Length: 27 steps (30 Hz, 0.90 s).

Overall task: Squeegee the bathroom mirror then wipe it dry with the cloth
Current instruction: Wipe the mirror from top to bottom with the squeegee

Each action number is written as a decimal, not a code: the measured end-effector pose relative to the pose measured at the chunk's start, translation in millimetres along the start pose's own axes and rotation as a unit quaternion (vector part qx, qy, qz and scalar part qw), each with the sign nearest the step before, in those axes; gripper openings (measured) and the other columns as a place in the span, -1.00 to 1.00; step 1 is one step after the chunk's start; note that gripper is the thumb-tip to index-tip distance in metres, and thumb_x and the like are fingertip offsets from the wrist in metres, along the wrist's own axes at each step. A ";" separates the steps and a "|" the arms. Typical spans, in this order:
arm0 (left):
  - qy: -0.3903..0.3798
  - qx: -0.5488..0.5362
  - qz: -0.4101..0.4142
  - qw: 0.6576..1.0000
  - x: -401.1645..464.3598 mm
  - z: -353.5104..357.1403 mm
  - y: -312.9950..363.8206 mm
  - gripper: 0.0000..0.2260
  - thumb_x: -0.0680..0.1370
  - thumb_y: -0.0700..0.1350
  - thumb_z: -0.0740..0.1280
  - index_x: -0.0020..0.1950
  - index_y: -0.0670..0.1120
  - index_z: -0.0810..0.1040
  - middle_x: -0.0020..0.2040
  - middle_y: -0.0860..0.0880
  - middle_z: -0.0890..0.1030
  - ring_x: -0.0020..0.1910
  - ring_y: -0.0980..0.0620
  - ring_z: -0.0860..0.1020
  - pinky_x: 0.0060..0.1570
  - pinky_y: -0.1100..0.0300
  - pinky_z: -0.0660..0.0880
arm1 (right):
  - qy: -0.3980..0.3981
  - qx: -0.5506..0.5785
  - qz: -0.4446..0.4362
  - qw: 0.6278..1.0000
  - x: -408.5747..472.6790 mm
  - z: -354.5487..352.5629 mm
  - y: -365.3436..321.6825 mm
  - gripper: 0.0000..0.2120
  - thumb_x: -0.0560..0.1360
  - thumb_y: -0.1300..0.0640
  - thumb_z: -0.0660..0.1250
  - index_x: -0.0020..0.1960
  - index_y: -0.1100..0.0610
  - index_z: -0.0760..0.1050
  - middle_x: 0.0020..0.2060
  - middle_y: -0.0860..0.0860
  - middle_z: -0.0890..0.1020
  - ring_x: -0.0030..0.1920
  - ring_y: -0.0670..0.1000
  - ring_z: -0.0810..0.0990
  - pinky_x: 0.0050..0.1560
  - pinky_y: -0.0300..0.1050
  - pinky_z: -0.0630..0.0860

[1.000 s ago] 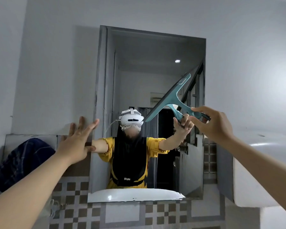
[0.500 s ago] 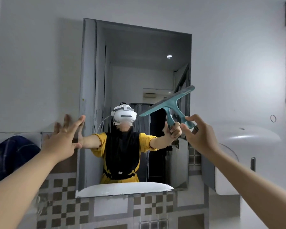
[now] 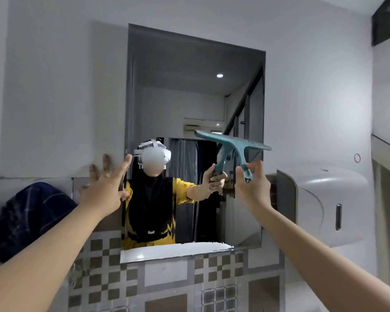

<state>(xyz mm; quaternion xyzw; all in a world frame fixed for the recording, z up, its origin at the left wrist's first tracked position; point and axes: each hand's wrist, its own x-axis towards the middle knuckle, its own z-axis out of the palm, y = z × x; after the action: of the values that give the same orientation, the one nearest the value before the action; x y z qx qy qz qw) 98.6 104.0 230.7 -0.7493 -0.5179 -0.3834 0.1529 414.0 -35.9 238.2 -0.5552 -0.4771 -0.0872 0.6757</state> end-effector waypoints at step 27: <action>0.055 -0.030 0.082 0.995 -42.8 27.1 -17.2 -0.06 0.41 0.07 0.43 0.48 0.23 -0.25 0.51 -0.18 -0.30 0.47 -0.23 -0.29 0.19 -0.25 0.44 | -0.047 0.117 -0.008 0.992 -121.1 128.7 -88.9 -0.87 0.55 0.04 0.31 -0.03 0.00 0.34 -0.47 -0.02 0.49 -0.57 -0.08 0.39 -0.55 -0.10 0.44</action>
<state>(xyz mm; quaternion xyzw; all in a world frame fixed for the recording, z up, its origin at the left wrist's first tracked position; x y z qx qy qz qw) 87.1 99.9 178.5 -0.7713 -0.4336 -0.4256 0.1897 221.8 -11.2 198.5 -0.4721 -0.5193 -0.0101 0.7123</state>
